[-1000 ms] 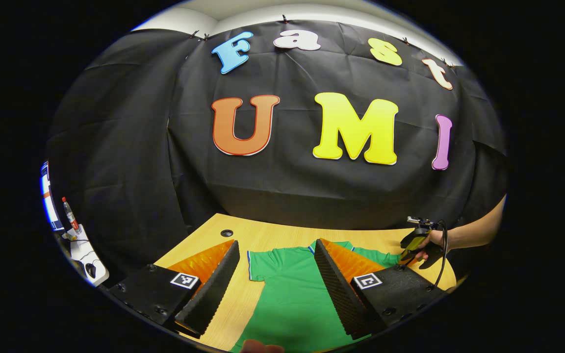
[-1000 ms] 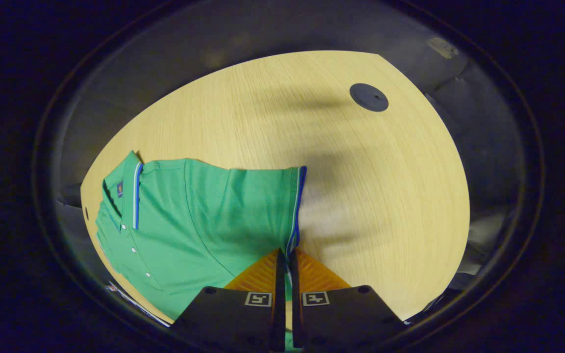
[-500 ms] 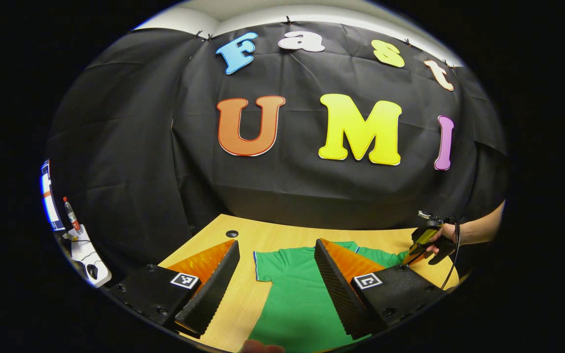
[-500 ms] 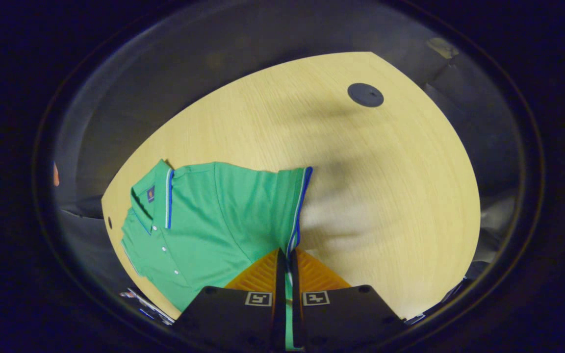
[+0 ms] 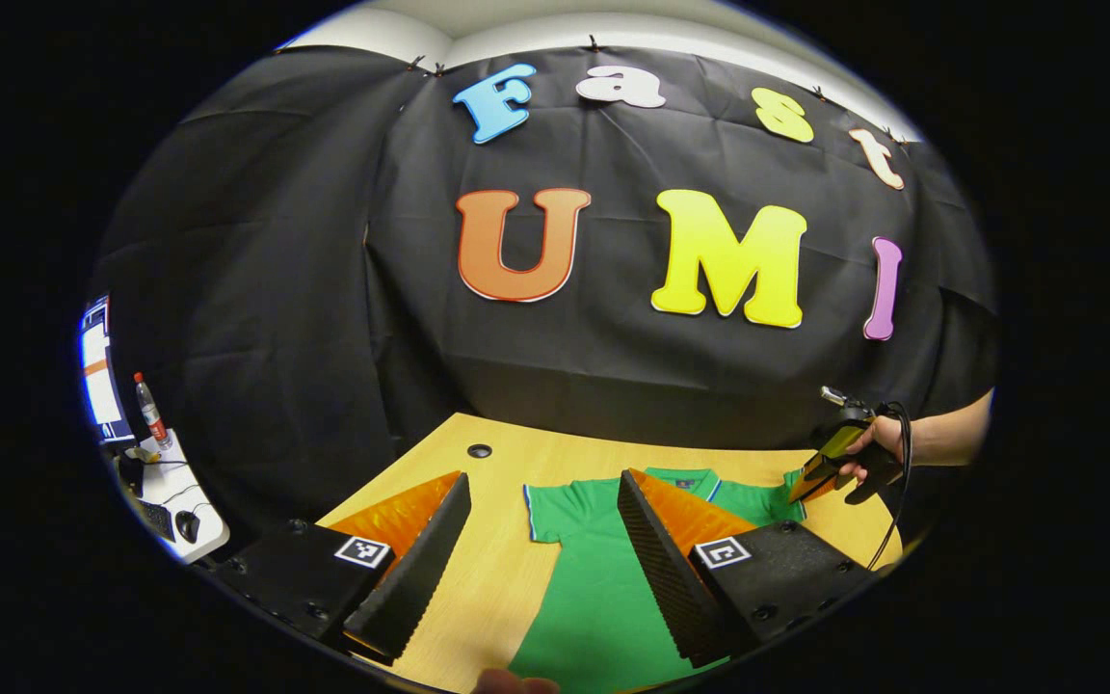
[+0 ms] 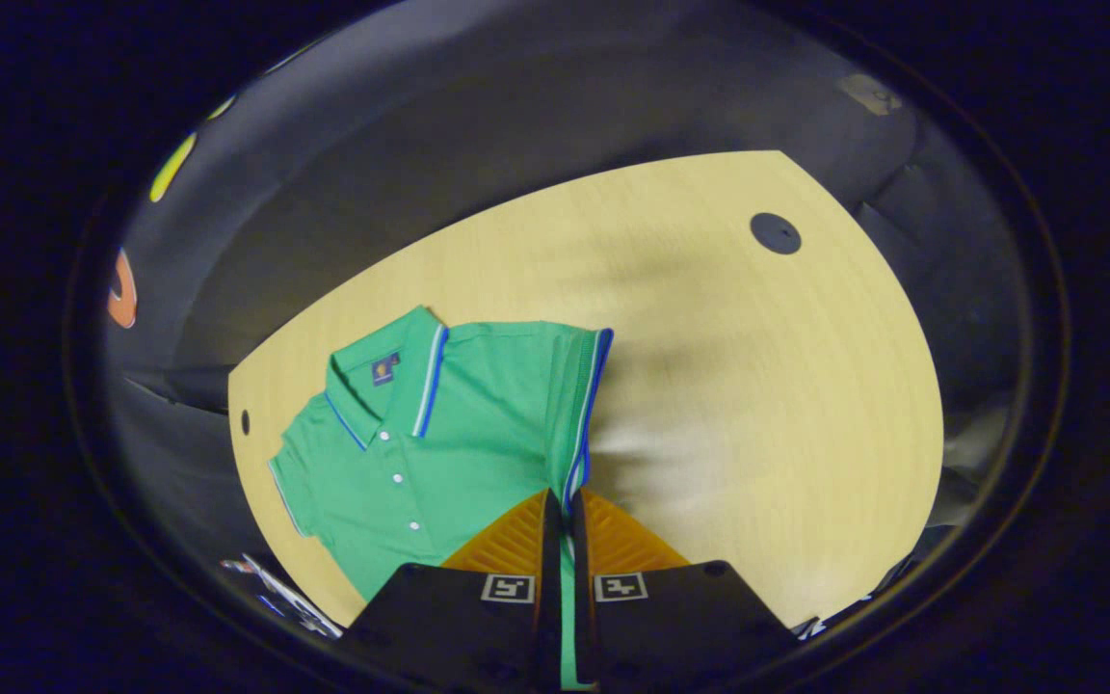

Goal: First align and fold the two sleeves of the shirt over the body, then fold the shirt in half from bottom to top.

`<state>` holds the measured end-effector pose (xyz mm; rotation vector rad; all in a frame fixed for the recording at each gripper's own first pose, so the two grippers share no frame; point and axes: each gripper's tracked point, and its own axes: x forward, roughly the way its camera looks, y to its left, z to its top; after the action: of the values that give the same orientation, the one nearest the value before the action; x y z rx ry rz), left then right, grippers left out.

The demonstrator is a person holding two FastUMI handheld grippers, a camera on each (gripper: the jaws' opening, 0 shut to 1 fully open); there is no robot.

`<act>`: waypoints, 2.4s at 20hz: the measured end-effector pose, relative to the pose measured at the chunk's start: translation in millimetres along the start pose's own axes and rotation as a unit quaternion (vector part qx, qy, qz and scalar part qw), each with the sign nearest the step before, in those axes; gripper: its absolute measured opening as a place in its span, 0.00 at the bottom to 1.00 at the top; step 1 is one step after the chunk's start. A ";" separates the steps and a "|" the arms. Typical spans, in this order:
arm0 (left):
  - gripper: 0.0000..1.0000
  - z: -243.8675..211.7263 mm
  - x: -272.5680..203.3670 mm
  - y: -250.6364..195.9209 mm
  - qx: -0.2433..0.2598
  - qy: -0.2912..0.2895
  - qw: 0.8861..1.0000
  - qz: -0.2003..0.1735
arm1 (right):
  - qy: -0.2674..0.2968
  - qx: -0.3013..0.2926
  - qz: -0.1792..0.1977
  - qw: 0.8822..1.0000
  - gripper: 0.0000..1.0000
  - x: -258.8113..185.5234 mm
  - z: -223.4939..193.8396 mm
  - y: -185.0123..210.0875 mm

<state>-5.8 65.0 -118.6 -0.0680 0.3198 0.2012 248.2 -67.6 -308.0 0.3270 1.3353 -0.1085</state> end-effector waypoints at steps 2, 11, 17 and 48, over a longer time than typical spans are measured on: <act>0.99 -0.7 -6.2 13.0 0.001 0.000 1.000 0.007 | 0.002 -0.010 0.005 1.000 0.08 2.8 -5.7 20.5; 0.99 -9.0 -20.0 62.1 0.009 0.019 0.999 0.037 | 0.025 -0.005 0.020 0.999 0.14 37.4 -31.6 87.4; 0.99 -9.9 -21.5 76.6 0.014 0.025 0.999 0.040 | 0.036 0.004 0.022 0.999 0.17 55.7 -43.2 111.7; 0.99 -51.3 76.3 4.9 -0.036 0.132 0.982 -0.130 | -0.358 -0.188 0.070 0.912 0.92 -253.5 -198.6 -19.2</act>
<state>48.5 79.0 -191.8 -0.2076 0.5629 -0.0573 -2.5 -54.9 -105.3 0.0356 0.5773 0.1425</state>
